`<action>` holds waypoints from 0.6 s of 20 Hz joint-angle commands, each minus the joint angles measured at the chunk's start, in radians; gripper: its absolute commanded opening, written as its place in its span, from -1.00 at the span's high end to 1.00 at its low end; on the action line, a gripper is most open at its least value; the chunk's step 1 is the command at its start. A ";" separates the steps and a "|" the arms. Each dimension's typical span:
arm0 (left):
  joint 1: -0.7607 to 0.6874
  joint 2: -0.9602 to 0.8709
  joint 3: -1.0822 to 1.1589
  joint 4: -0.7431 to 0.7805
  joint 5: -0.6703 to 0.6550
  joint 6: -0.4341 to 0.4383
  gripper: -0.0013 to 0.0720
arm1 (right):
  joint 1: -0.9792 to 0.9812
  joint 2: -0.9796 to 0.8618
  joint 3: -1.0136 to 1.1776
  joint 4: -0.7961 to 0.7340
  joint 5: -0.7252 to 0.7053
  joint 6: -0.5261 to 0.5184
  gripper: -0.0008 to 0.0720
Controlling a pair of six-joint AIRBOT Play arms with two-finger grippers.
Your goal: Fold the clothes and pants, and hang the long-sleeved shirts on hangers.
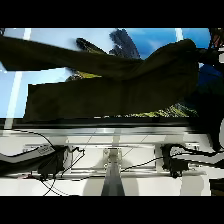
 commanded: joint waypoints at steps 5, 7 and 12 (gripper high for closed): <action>0.159 0.247 0.001 0.088 -0.169 -0.171 0.92 | 0.000 0.024 0.000 -0.066 0.014 0.000 0.90; 0.147 0.296 0.000 0.443 -0.024 -0.468 0.92 | 0.000 0.036 0.000 -0.101 0.020 0.000 0.90; -0.147 0.201 0.000 1.183 0.031 -0.903 0.92 | 0.000 0.039 0.000 -0.112 -0.004 -0.001 0.90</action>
